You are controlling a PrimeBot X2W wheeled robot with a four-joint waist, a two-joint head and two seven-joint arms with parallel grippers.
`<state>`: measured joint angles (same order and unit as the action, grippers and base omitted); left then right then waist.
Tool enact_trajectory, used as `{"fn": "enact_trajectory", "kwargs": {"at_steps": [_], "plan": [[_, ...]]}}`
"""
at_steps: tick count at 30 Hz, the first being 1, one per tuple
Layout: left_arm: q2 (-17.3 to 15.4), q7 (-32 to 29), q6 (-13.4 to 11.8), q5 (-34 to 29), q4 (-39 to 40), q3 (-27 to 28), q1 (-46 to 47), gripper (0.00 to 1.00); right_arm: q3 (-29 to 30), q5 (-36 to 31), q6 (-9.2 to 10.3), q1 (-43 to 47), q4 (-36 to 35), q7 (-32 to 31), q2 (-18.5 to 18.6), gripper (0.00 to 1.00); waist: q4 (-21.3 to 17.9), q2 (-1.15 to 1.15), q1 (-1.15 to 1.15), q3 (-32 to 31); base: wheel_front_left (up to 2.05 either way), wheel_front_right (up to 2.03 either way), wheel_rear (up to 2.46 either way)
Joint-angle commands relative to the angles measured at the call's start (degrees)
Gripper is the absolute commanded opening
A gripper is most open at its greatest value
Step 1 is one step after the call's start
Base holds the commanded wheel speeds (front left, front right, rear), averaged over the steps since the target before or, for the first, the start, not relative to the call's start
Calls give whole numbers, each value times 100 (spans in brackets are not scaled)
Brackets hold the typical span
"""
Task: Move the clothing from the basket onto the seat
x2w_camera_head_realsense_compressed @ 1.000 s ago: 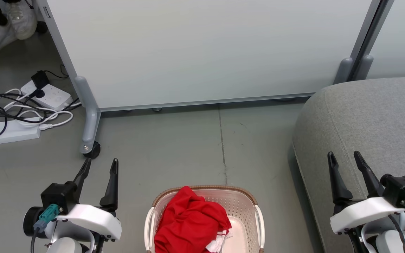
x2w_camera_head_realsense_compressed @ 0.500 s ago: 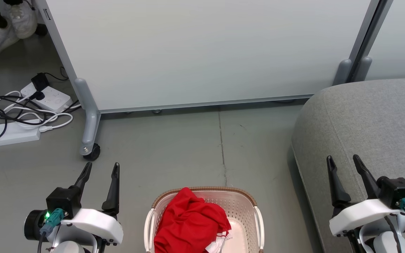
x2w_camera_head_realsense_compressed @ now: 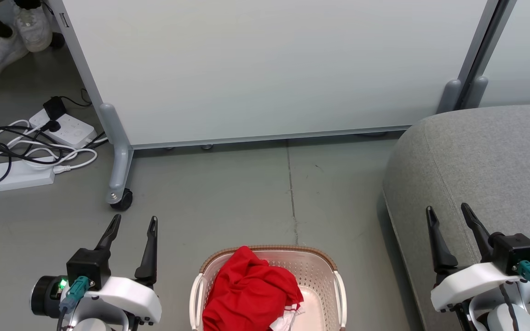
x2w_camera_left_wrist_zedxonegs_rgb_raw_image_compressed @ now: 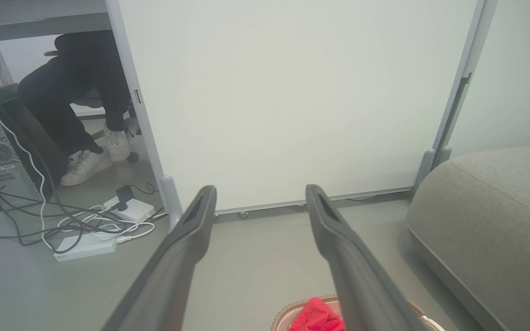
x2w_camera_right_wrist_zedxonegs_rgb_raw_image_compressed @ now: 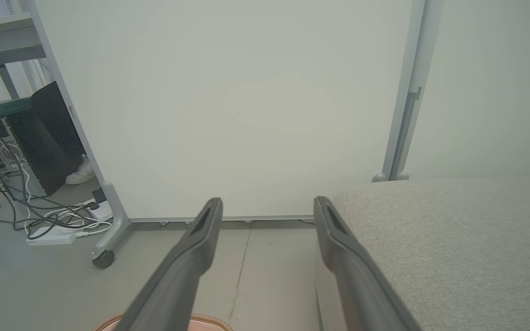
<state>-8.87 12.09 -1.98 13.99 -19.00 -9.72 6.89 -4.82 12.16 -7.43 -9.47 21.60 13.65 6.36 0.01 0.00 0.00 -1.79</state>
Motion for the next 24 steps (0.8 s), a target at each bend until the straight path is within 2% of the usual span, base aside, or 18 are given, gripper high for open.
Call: {"fn": "enact_trajectory", "kwargs": {"at_steps": [1,10,24], "plan": [[-55,47,-37,-115,10,-12,-38,100,-17,-120,-11,-71,33,71,31,100,8,0,0,1,0,0,0],[-53,59,-73,-59,-18,-16,-44,100,45,96,-11,-48,84,85,-24,100,33,0,0,-9,0,0,0],[-75,35,-125,-44,40,-114,11,100,63,20,-11,-33,70,117,9,100,28,0,0,44,0,0,0]]}}
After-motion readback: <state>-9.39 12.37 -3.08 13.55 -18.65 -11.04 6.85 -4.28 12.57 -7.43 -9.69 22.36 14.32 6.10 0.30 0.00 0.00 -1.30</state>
